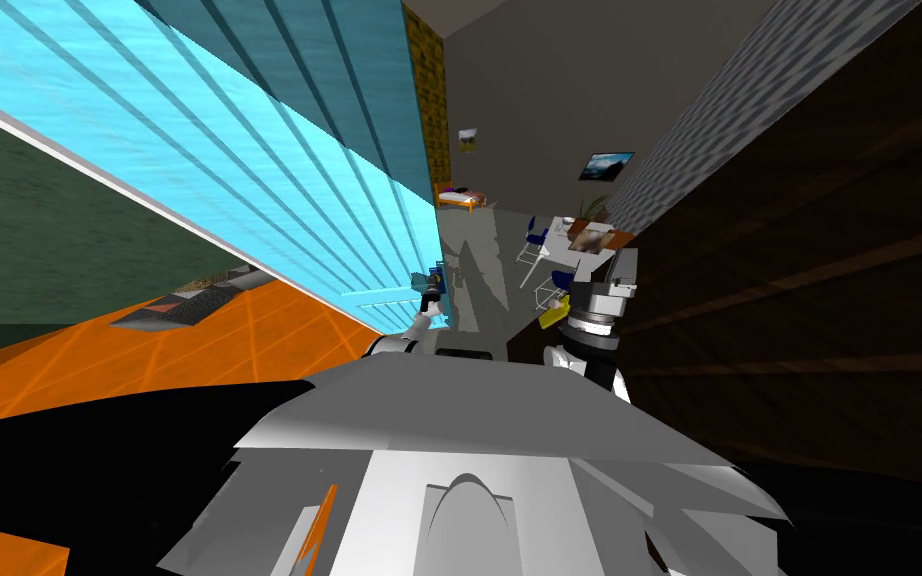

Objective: Push the door open

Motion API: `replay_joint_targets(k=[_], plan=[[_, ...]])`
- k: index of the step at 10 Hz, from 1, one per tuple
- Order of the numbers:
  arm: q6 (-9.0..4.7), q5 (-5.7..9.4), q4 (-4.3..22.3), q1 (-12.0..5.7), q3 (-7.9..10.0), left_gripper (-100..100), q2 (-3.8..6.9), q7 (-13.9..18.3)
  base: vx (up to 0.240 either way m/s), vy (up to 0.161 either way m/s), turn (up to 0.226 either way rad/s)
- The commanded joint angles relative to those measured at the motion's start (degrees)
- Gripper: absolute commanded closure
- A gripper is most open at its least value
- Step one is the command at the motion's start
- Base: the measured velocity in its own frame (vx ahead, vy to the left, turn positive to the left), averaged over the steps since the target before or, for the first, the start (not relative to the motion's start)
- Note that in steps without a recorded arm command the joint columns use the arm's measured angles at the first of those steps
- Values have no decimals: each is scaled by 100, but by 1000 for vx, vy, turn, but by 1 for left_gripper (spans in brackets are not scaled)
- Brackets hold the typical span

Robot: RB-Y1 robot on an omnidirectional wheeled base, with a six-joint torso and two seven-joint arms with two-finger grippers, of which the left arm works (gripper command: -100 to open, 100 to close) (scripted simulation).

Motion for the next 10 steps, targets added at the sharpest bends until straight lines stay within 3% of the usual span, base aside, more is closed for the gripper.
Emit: replay_joint_targets(k=[1, 3, 4, 5, 7, 10], plan=[[-62, 170, -15, -17, 47, 100, -19, -161, 79, -14, 31], [-145, 437, 104, -110, 60, 100, -175, -389, 84, -48, 40], [-128, 358, 147, -100, 44, 100, -128, -300, 33, -27, 22], [-273, 537, 217, -150, 138, 100, 14, -468, 73, 21, -99], [-415, 715, 285, -199, 234, 100, 114, -630, 111, 28, -102], [-415, 715, 285, -199, 234, 100, 114, -630, 66, 10, -1]])
